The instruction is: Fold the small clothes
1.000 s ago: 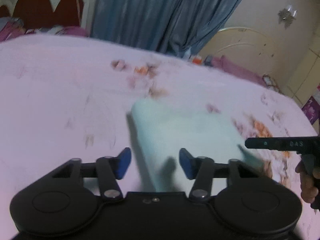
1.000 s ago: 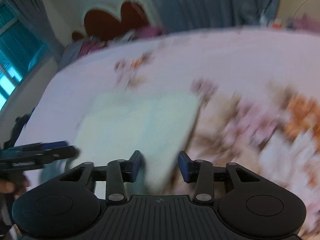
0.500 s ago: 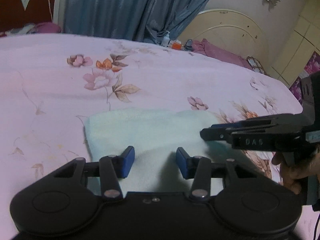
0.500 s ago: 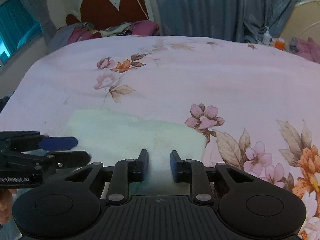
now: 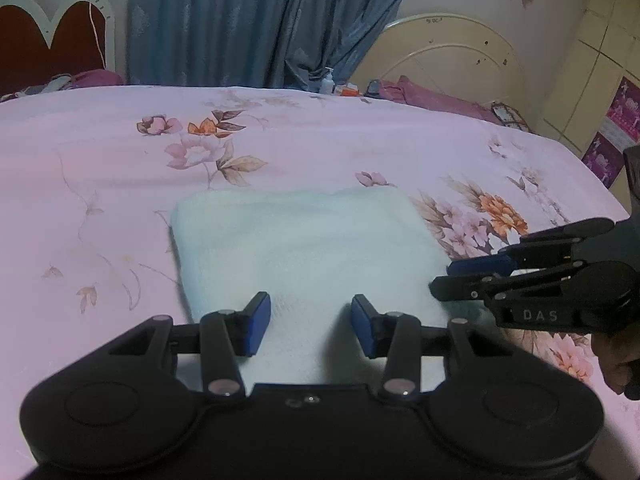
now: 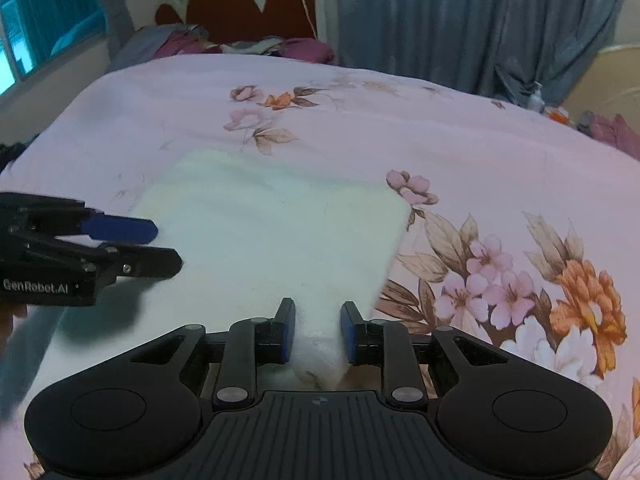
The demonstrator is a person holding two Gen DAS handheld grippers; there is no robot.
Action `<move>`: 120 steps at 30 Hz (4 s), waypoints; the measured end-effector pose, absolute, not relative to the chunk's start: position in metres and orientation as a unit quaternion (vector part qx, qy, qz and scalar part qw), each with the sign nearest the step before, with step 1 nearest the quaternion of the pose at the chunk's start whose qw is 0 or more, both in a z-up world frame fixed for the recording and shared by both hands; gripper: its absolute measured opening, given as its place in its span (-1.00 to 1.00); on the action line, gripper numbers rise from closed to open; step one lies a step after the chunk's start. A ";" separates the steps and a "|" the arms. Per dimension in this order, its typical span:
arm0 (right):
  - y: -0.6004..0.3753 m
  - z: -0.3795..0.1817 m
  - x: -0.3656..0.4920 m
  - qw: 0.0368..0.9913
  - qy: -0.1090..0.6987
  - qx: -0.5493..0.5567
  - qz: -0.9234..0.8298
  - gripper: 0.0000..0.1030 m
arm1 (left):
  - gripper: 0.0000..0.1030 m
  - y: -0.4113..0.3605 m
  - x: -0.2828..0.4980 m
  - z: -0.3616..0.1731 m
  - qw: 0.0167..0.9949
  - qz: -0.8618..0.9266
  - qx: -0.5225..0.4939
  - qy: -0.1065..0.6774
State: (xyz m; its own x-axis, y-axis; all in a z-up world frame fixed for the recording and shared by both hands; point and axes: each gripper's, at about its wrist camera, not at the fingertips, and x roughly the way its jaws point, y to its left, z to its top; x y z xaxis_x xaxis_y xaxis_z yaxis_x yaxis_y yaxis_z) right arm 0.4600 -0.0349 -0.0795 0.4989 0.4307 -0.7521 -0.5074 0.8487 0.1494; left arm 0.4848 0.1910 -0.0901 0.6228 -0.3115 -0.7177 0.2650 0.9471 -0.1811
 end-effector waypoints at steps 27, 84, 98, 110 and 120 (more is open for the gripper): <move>-0.048 -0.090 0.346 0.851 0.424 -0.078 0.300 -0.55 | -0.34 0.185 0.344 -0.093 0.904 -0.105 -0.061 0.409; -0.167 0.059 0.026 0.943 0.279 0.046 0.174 0.99 | 0.99 0.109 0.056 0.043 0.965 -0.042 -0.018 0.258; -0.182 0.063 0.027 0.945 0.273 0.051 0.174 0.99 | 0.99 0.103 0.058 0.048 0.968 -0.042 -0.015 0.248; -0.184 0.063 0.027 0.945 0.272 0.052 0.174 0.99 | 0.99 0.102 0.058 0.048 0.968 -0.041 -0.014 0.247; -0.185 0.064 0.026 0.945 0.272 0.050 0.174 0.99 | 0.99 0.104 0.058 0.049 0.968 -0.040 -0.014 0.248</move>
State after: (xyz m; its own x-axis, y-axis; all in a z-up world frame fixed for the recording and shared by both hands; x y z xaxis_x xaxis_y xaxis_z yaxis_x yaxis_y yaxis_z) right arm 0.0264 -0.1853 0.0636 0.7918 0.3556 -0.4967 -0.3009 0.9346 0.1895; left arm 0.0583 0.1035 0.0489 0.8741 -0.0853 -0.4781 0.0713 0.9963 -0.0475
